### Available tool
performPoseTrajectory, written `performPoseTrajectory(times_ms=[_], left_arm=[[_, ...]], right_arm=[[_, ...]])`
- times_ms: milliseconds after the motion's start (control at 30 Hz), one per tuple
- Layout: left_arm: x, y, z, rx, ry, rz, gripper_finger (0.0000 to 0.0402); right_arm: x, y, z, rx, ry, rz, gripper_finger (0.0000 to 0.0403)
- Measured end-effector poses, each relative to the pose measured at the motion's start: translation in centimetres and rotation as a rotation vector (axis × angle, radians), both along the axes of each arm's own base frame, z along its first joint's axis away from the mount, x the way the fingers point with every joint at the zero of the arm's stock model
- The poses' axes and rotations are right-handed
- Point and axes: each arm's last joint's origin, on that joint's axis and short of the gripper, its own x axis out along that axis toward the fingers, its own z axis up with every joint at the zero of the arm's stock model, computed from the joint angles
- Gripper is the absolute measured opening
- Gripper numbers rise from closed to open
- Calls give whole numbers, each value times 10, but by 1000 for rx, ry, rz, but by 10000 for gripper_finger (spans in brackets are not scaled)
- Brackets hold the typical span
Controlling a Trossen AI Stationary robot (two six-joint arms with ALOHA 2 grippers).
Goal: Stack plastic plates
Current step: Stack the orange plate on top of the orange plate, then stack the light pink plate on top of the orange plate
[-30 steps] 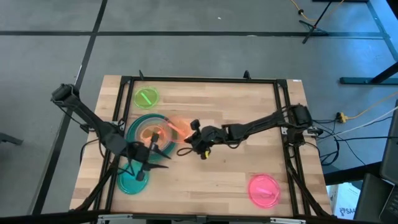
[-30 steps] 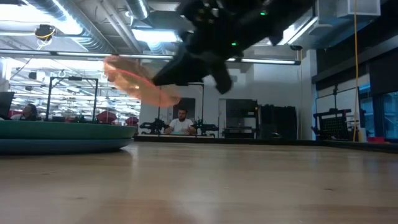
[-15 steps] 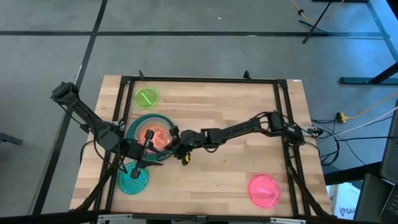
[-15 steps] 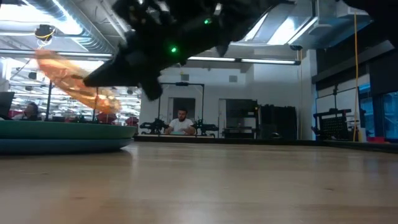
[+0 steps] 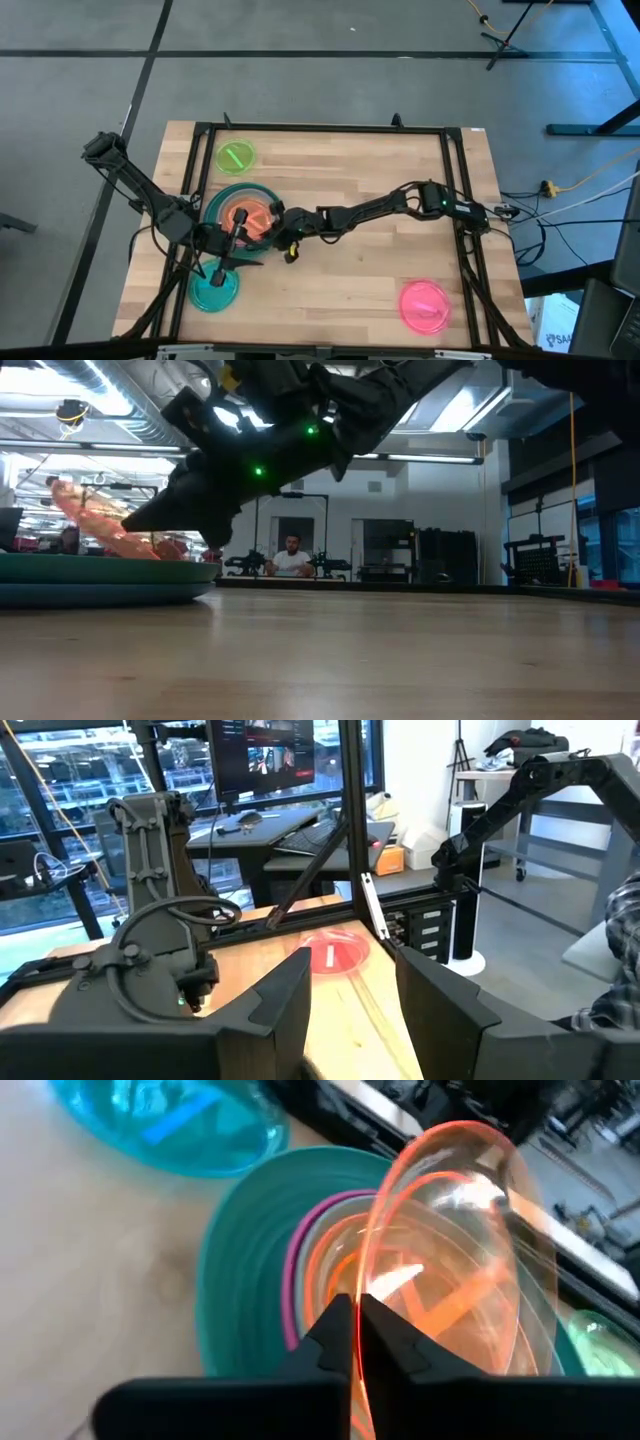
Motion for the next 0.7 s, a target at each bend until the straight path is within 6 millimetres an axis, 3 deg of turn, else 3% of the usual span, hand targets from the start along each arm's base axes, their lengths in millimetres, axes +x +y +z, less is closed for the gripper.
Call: performPoseTrajectory(times_ms=[400,567,700], left_arm=[[0,0,-1,-2,6,-2,141],[0,-1,-1,-20,11,-13,140],[-2,-3,-2,-14,30,-41,140]], right_arm=[[-1,0,3,47,12,-51,139],[-16,13,37,4,76,-75,150],[-44,33,66,52,244,-94,145]])
